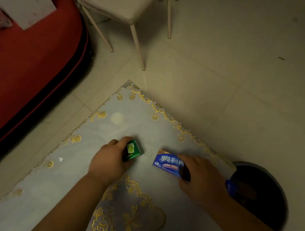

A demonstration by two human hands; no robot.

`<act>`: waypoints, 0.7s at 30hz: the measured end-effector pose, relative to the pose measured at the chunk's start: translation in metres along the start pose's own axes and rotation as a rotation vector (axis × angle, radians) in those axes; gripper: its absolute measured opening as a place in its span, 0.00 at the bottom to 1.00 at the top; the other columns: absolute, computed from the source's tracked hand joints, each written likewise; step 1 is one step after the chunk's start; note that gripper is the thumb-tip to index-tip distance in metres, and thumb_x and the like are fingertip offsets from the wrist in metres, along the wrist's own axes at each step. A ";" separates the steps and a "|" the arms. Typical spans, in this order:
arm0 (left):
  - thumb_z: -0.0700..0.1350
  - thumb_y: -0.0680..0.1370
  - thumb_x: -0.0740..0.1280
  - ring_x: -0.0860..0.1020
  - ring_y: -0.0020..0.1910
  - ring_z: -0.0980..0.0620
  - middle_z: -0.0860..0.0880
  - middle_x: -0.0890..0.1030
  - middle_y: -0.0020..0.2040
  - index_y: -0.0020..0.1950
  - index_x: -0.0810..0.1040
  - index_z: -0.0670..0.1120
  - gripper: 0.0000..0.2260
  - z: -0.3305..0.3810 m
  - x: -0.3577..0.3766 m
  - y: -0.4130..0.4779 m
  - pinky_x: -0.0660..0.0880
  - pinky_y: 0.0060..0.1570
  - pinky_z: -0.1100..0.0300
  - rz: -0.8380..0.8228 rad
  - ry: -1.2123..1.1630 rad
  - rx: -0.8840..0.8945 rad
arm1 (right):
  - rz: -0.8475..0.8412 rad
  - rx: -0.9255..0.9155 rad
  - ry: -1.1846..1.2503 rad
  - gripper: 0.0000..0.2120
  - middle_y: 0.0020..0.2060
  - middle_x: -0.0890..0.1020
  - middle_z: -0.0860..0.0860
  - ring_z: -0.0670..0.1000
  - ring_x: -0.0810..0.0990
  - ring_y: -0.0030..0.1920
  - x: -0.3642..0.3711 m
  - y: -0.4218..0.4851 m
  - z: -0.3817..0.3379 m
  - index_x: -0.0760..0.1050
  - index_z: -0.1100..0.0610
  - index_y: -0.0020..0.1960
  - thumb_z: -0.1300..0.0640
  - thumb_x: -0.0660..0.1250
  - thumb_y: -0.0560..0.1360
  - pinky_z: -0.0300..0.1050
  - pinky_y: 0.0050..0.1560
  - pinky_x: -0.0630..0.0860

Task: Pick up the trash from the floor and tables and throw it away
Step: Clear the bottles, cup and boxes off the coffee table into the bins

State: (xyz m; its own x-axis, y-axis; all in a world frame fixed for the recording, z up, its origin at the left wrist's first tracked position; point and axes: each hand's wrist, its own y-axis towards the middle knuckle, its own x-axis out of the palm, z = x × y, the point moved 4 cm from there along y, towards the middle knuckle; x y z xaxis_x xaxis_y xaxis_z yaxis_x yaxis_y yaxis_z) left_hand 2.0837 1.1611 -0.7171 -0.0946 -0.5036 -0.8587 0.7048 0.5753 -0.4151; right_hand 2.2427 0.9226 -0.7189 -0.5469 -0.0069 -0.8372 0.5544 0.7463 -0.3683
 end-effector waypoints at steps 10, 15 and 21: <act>0.59 0.70 0.71 0.79 0.51 0.48 0.56 0.77 0.56 0.73 0.60 0.65 0.34 0.123 -0.095 -0.080 0.76 0.40 0.56 0.155 -0.013 0.087 | 0.133 0.089 0.113 0.26 0.51 0.78 0.48 0.55 0.77 0.53 -0.135 -0.073 0.022 0.69 0.41 0.64 0.42 0.66 0.67 0.51 0.51 0.76; 0.60 0.70 0.70 0.79 0.52 0.48 0.57 0.77 0.55 0.73 0.60 0.65 0.34 0.216 -0.100 -0.102 0.75 0.41 0.56 0.140 -0.034 0.197 | 0.194 0.172 0.150 0.26 0.53 0.77 0.44 0.50 0.77 0.54 -0.190 -0.130 0.072 0.66 0.39 0.66 0.41 0.66 0.69 0.48 0.52 0.75; 0.61 0.71 0.70 0.79 0.54 0.49 0.55 0.78 0.58 0.74 0.60 0.65 0.33 0.321 -0.050 -0.111 0.75 0.45 0.56 0.057 -0.065 0.303 | 0.266 0.318 0.179 0.24 0.54 0.76 0.43 0.49 0.76 0.53 -0.209 -0.201 0.162 0.65 0.39 0.67 0.37 0.65 0.73 0.43 0.48 0.74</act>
State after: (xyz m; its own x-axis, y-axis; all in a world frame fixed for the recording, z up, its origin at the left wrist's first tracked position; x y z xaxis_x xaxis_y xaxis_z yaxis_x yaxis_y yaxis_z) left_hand 2.2358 0.9156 -0.5317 -0.0107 -0.5216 -0.8531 0.8862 0.3902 -0.2497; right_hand 2.3475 0.6660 -0.5350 -0.4438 0.2933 -0.8468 0.8403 0.4645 -0.2795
